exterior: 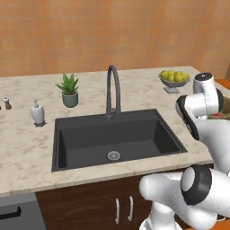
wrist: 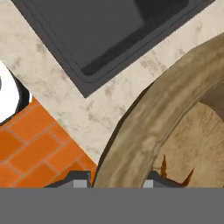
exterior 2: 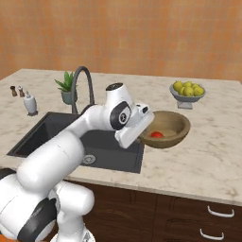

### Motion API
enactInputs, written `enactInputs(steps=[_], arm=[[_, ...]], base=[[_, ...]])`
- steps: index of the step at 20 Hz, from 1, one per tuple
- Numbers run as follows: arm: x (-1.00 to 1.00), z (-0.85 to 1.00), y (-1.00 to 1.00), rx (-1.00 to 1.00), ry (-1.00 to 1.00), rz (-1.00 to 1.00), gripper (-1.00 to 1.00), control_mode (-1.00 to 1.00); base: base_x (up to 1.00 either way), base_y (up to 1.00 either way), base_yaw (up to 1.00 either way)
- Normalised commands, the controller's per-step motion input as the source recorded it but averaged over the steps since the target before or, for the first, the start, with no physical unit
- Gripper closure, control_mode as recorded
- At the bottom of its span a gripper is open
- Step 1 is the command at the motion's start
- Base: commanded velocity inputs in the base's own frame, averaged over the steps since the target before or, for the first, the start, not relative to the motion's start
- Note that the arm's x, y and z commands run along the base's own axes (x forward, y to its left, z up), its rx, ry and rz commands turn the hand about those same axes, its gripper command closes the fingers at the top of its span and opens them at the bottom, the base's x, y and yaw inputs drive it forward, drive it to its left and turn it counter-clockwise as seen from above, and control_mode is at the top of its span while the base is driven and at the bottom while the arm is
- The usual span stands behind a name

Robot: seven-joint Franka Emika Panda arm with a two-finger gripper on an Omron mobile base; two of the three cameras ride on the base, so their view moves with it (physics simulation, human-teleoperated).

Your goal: Pick the tomato from the sink and place it in the bowl. Then pick the bowl and place it in the microwave. Then close the microwave door and press the start button.

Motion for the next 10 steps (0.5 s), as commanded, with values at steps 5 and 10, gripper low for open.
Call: enactInputs(steps=[5,10], arm=[[-0.34,0.47,0.69,0.11,0.33,0.65,1.0,-1.0],[-0.26,0.31,0.93,0.14,0.08,0.45,1.0,-1.0]], base=[[0.0,0.0,0.0],[0.0,0.0,0.0]])
